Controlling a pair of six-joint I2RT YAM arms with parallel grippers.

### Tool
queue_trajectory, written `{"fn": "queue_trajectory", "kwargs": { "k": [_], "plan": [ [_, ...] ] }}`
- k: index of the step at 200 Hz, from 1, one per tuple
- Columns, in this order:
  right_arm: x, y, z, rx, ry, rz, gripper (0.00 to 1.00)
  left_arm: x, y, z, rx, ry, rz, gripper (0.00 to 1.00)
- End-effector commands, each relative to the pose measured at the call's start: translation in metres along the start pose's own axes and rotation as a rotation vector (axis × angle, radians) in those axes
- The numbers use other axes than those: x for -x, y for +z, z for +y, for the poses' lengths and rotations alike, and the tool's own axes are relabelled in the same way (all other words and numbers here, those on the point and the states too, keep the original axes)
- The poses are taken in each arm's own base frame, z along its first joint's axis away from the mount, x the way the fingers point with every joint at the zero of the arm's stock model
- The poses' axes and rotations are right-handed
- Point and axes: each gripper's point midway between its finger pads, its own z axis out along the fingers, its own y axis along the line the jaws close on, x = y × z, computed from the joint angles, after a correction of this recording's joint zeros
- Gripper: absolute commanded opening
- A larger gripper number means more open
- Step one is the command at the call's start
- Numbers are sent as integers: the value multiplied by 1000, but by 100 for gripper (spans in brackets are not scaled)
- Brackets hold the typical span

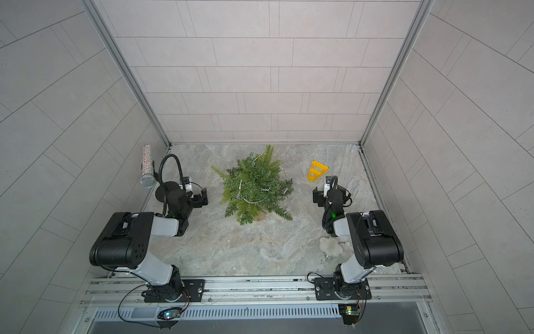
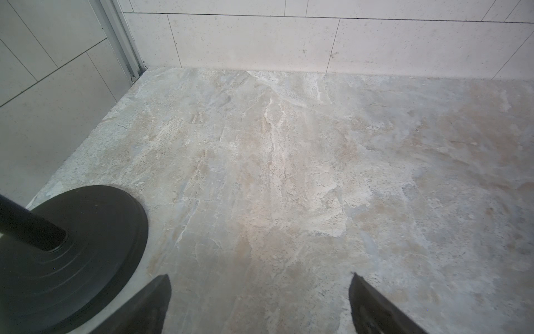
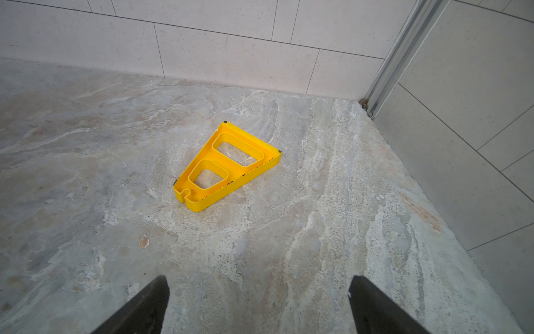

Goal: Remove string lights from the small christmas tree
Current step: Pick up the light string from the Christmas tree.

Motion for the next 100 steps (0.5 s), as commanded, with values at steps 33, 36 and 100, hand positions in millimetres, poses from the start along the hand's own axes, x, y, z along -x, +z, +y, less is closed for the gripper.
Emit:
{"fn": "queue_trajectory", "kwargs": {
  "k": [33, 36, 100],
  "plan": [
    [5, 3, -3, -12, -6, -17, 100, 18, 1, 1, -1, 9, -61, 99],
    [7, 2, -3, -12, -5, -22, 100, 18, 1, 1, -2, 11, -63, 99],
    [60, -28, -34, -180, 69, 39, 100, 71, -33, 21, 183, -38, 0, 100]
  ]
}}
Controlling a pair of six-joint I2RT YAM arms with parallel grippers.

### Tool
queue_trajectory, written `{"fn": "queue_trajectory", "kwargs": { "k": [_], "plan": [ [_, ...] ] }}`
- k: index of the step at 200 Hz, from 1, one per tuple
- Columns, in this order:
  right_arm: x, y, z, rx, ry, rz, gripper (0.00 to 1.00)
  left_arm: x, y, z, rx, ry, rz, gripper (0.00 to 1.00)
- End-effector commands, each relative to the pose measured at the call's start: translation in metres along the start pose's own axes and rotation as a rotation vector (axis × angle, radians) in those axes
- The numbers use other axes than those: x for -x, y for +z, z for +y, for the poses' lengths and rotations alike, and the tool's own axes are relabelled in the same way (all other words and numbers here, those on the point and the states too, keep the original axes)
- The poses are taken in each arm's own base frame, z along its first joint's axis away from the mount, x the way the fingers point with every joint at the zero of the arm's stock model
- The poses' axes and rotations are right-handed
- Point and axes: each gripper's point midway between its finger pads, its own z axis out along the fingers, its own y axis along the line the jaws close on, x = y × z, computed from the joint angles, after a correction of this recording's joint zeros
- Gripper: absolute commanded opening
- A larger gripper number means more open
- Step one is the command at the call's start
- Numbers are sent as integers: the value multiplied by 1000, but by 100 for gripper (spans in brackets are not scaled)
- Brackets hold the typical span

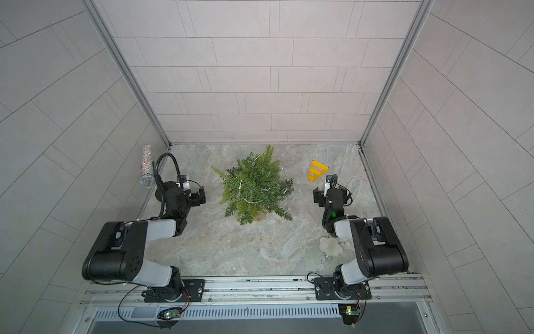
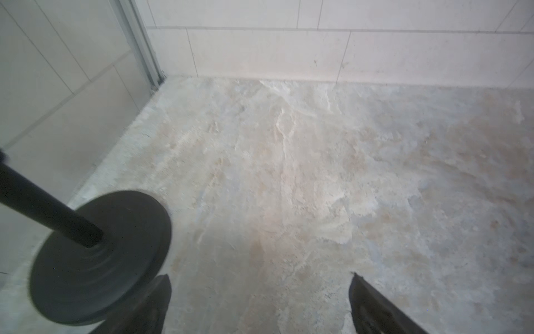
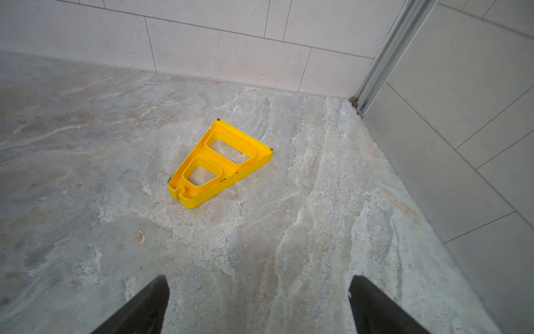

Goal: Remove string lights from the small christmas tree
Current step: Pick up the light string from the Christmas tree.

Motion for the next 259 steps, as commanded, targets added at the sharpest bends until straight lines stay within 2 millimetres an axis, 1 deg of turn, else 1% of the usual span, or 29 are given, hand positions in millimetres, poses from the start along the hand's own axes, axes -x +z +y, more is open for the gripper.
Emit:
{"fn": "queue_trajectory", "kwargs": {
  "k": [1, 11, 17, 21, 26, 27, 30, 40, 52, 61, 77, 81, 83, 95, 105, 110, 111, 114, 133, 135, 141, 146, 155, 170, 186, 199, 213, 241, 259],
  "plan": [
    [36, -14, -25, -116, 72, 28, 100, 36, -15, 16, 126, -47, 16, 100],
    [47, -21, -26, -101, 110, 25, 100, 41, -24, 35, 216, -211, 11, 100],
    [53, -26, -25, -79, 145, 29, 100, 42, -27, 36, 189, -282, 22, 100],
    [60, -30, -22, -48, 171, 25, 100, 45, -29, 33, 147, -327, 28, 100],
    [60, -33, -16, 3, 199, 38, 100, 48, -31, 27, 89, -392, 33, 100],
    [66, -34, -16, 15, 209, 28, 100, 49, -32, 26, 78, -400, 31, 100],
    [75, -36, -12, 50, 230, 22, 100, 52, -34, 21, 41, -422, 31, 100],
    [87, -43, -1, 124, 291, 47, 99, 66, -44, 4, -80, -483, 9, 100],
    [100, -54, 9, 202, 340, 80, 92, 83, -61, -19, -213, -538, 4, 91],
    [103, -64, 20, 273, 360, 117, 85, 94, -77, -33, -265, -540, 18, 86],
    [97, -80, 30, 332, 375, 163, 82, 113, -114, -51, -303, -438, 44, 84],
    [95, -84, 32, 352, 375, 174, 82, 122, -125, -54, -316, -410, 30, 84],
    [93, -88, 33, 360, 375, 181, 82, 121, -130, -54, -316, -397, 46, 84],
    [81, -98, 34, 369, 372, 226, 82, 135, -159, -62, -387, -329, 40, 83],
    [69, -110, 41, 417, 373, 270, 82, 142, -183, -69, -455, -267, 48, 84],
    [63, -114, 44, 436, 373, 290, 81, 141, -191, -73, -486, -243, 72, 84],
    [62, -115, 45, 442, 355, 287, 77, 141, -193, -74, -493, -237, 75, 84],
    [58, -117, 47, 456, 344, 293, 73, 140, -197, -77, -515, -227, 85, 84],
    [42, -132, 65, 572, 385, 304, 71, 132, -221, -106, -693, -147, 138, 84],
    [40, -133, 67, 584, 388, 304, 70, 134, -229, -107, -713, -139, 119, 84],
    [40, -137, 73, 621, 383, 294, 68, 134, -238, -111, -758, -124, 118, 84],
    [25, -139, 77, 629, 374, 316, 67, 135, -245, -114, -789, -109, 112, 84],
    [16, -143, 83, 651, 333, 321, 65, 137, -258, -118, -838, -68, 94, 84],
    [9, -150, 91, 668, 267, 307, 65, 143, -278, -122, -903, -10, 70, 84],
    [7, -160, 98, 714, 251, 286, 67, 148, -300, -133, -1020, 20, 78, 84],
    [6, -170, 109, 800, 256, 272, 68, 151, -313, -138, -1086, 16, 77, 84],
    [4, -173, 116, 837, 249, 265, 68, 150, -322, -141, -1135, 19, 78, 84],
    [16, -163, 131, 883, 232, 208, 65, 148, -322, -143, -1145, 21, 93, 80],
    [21, -152, 140, 898, 216, 195, 65, 158, -326, -144, -1148, 6, 92, 76]
  ]
}}
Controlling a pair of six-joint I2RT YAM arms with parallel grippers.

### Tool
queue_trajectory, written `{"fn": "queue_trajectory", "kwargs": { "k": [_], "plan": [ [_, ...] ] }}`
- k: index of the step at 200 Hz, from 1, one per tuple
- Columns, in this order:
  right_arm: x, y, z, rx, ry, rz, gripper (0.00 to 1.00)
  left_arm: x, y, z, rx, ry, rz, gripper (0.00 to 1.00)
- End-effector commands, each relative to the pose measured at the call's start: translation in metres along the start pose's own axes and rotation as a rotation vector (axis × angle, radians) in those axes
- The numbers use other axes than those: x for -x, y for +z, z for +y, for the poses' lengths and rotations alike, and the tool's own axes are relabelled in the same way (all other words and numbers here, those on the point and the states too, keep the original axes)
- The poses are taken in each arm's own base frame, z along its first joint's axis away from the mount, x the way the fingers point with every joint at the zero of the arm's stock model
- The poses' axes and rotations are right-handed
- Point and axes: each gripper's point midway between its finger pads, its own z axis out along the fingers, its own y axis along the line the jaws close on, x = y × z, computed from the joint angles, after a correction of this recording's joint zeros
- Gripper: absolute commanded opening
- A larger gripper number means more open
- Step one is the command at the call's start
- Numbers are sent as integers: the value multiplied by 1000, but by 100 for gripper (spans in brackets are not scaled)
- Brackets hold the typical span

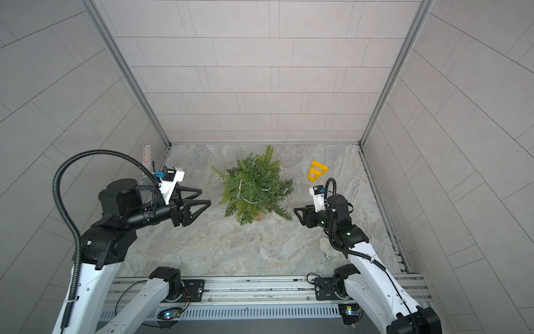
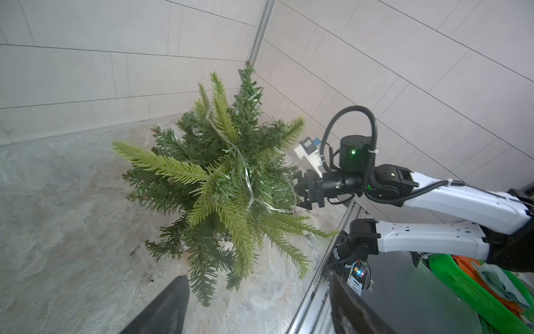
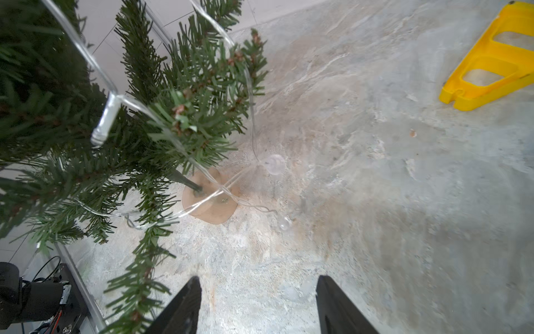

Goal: Remove string lights from the small christmas tree
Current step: Pick up the light string from the Christmas tree.

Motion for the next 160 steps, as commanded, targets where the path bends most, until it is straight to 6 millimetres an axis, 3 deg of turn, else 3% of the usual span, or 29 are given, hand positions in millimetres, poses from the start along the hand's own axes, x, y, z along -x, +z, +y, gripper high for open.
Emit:
{"fn": "queue_trajectory", "kwargs": {
  "k": [1, 36, 75, 127, 160],
  "plan": [
    [25, 10, 12, 64, -76, -76, 65, 12, -4, -16, -52, 14, -4, 76],
    [41, 20, 15, 84, -117, -98, 64, 33, -19, -32, -16, 35, -33, 76],
    [42, 31, 23, 169, -124, -109, 63, 44, -2, -23, -17, 18, 16, 76],
    [35, 39, 31, 171, -172, -95, 61, 38, 19, -4, 74, 73, 151, 75],
    [35, 43, 23, 121, -180, -104, 56, 41, 23, -6, 67, 84, 158, 75]
  ]
}}
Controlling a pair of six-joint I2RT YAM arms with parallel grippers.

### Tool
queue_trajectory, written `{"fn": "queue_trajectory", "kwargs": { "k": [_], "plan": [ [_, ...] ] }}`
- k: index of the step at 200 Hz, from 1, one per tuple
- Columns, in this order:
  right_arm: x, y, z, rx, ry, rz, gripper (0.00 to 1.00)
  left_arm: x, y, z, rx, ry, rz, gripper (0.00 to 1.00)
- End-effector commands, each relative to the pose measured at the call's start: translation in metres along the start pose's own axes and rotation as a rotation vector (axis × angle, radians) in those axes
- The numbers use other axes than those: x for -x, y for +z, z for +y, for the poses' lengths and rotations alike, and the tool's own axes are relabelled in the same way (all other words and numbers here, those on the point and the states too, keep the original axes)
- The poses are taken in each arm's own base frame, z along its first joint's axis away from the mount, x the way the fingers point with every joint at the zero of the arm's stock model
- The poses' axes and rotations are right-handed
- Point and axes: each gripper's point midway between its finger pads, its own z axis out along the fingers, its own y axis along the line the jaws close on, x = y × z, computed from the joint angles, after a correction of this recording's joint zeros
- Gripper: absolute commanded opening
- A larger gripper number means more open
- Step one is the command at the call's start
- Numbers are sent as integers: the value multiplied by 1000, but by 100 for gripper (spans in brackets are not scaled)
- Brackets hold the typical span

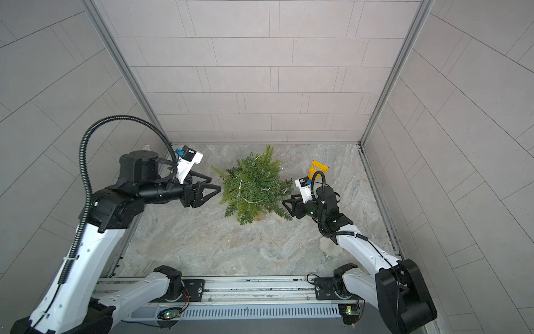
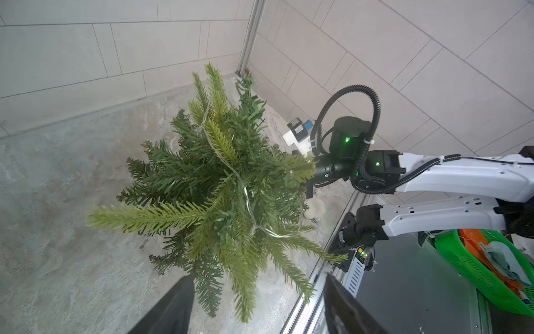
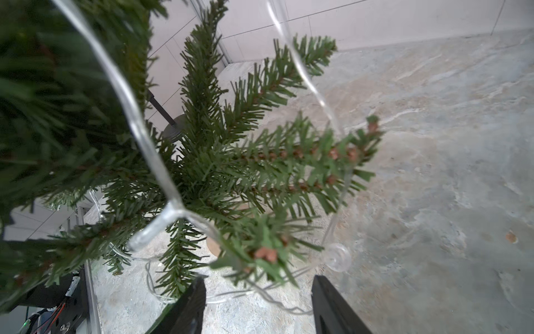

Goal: Remove string lights from the small christmas tree
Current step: Pick up the light string from the Christmas tree.

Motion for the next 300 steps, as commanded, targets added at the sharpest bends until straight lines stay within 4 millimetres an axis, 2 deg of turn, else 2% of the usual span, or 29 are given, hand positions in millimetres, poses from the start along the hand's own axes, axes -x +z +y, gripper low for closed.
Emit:
{"fn": "queue_trajectory", "kwargs": {
  "k": [1, 61, 109, 182, 246, 284, 293, 296, 300],
  "plan": [
    [4, 1, -8, -45, -35, -26, 56, 7, -10, -6, 21, 54, -20, 75],
    [4, 5, -18, -83, -58, -36, 39, 5, -11, -8, 15, 55, -20, 75],
    [-2, 7, -19, -84, -57, -19, 21, 3, -9, -5, 21, 54, -10, 75],
    [-12, -5, -33, -191, -39, 11, 16, 2, -7, -4, 25, 51, -4, 75],
    [9, -25, -27, -238, -71, -11, 9, -1, -3, 4, 48, 48, 10, 76],
    [34, -40, -23, -289, -71, -30, 2, 3, -1, 3, 33, 54, 1, 76],
    [32, -42, -25, -307, -64, -11, 1, 4, -1, 2, 29, 56, -3, 76],
    [43, -44, -22, -306, -71, -29, 0, 4, -1, 1, 28, 57, -4, 76],
    [45, -45, -22, -312, -72, -25, 0, 4, -1, 2, 28, 57, -5, 76]
  ]
}}
